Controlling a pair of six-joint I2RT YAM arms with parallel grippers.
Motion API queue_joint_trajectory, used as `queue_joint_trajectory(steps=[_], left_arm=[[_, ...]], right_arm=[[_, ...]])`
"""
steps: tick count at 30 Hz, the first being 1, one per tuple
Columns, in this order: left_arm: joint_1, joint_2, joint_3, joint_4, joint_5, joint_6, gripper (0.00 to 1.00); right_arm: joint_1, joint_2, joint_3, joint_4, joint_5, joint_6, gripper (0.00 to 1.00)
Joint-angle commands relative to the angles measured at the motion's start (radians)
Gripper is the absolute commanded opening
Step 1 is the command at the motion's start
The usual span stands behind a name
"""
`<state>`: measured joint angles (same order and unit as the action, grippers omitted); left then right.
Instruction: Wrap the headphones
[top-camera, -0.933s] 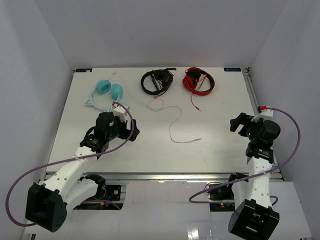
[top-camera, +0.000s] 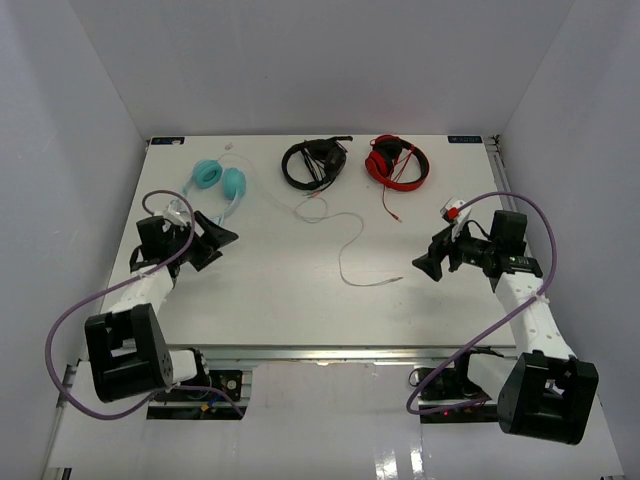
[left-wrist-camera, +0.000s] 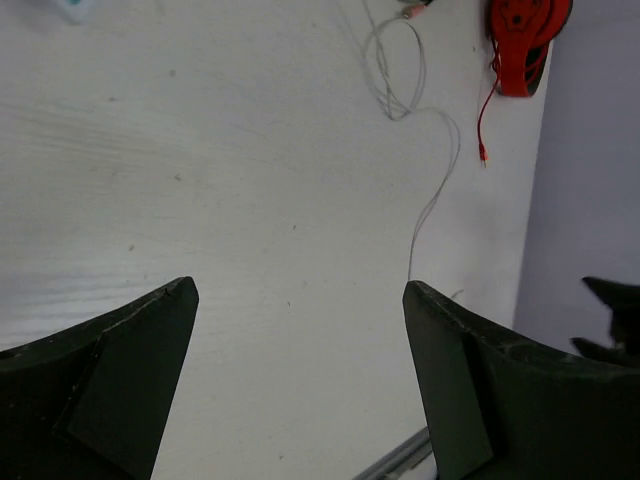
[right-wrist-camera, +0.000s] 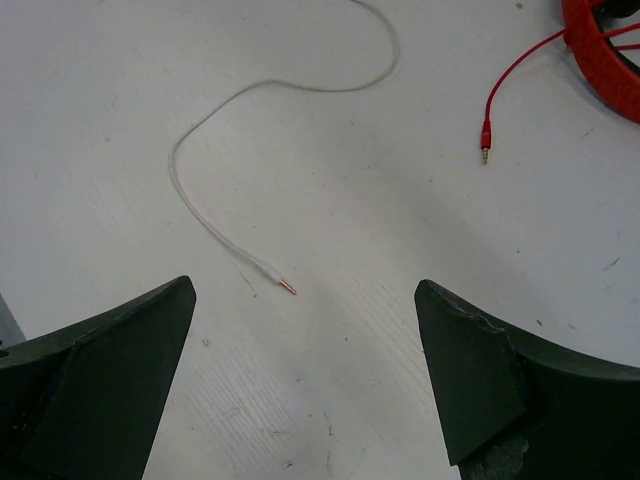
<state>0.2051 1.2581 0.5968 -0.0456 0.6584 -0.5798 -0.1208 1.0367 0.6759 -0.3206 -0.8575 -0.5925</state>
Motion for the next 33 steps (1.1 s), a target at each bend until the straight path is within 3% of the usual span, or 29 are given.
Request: queue_joint_trajectory(steps=[1, 5, 12, 18, 23, 30, 33], left_arm=[[0.060, 0.083, 0.132, -0.118, -0.082, -0.199, 0.95], [0.061, 0.188, 0.287, -0.262, -0.373, -0.266, 0.95], [0.057, 0.474, 0.623, -0.577, -0.724, -0.372, 0.88], [0.032, 0.640, 0.823, -0.664, -0.738, -0.360, 0.76], [-0.006, 0.759, 1.003, -0.741, -0.750, -0.356, 0.74], [-0.031, 0.828, 1.081, -0.785, -0.781, -0.386, 0.75], [-0.046, 0.875, 1.133, -0.824, -0.803, -0.392, 0.70]], right_arm=[[0.004, -0.016, -0.051, 0.039, 0.082, -0.005, 0.97], [0.004, -0.065, -0.065, 0.054, 0.045, 0.009, 0.98], [0.021, -0.087, -0.056, 0.046, 0.034, 0.006, 0.98], [0.038, -0.105, -0.051, 0.050, 0.053, 0.000, 0.98], [0.040, -0.103, -0.053, 0.046, 0.055, -0.004, 0.98], [0.055, -0.092, -0.053, 0.045, 0.061, -0.010, 0.98], [0.058, -0.088, -0.053, 0.044, 0.065, -0.013, 0.98]])
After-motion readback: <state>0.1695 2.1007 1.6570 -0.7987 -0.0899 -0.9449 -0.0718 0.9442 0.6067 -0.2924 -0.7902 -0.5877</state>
